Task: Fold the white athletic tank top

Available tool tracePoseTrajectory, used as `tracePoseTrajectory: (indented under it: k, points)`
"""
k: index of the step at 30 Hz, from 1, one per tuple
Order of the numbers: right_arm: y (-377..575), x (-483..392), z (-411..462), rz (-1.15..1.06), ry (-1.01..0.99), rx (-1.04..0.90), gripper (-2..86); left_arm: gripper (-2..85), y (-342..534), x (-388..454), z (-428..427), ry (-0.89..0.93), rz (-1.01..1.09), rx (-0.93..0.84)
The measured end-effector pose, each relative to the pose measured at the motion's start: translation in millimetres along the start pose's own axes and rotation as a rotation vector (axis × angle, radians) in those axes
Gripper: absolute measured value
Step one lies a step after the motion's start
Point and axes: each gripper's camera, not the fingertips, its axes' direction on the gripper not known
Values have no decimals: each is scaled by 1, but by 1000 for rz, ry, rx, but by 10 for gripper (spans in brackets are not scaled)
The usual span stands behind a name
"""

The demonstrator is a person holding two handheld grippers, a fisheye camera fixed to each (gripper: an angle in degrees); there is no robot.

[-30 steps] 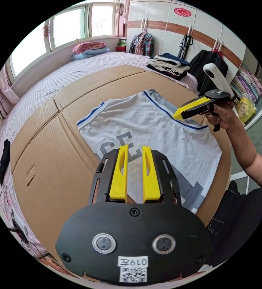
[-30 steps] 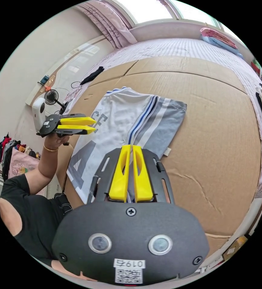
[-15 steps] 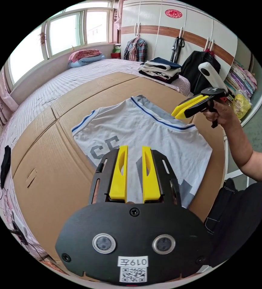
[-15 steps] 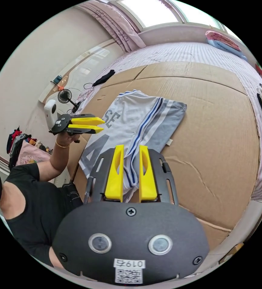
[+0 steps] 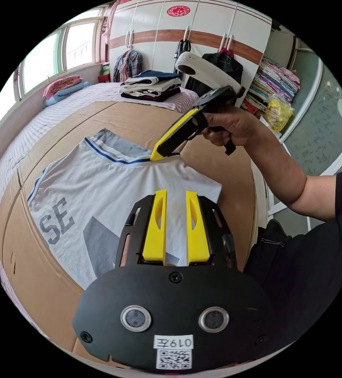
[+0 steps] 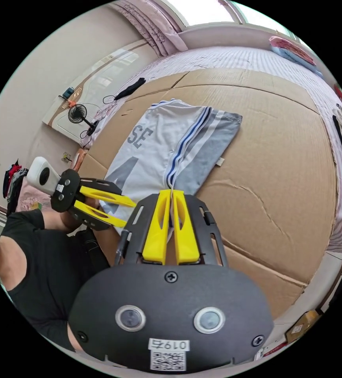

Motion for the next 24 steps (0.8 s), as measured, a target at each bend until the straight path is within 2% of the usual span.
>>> tracePoseTrajectory:
  k: [4,10,17,24]
  points:
    - [15,19,-4,25,-72,27,34,72,6,13,13,19,-25,-21]
    - [61,23,-50,64,-79,197,72,81,27,47,7,5,-22,52]
    - [102,37,-41,173,-175,195,73,97,21,107,29,64,42,131]
    - [105,31,-26,179,-181,186,41,82,8,167,65,-86,163,77]
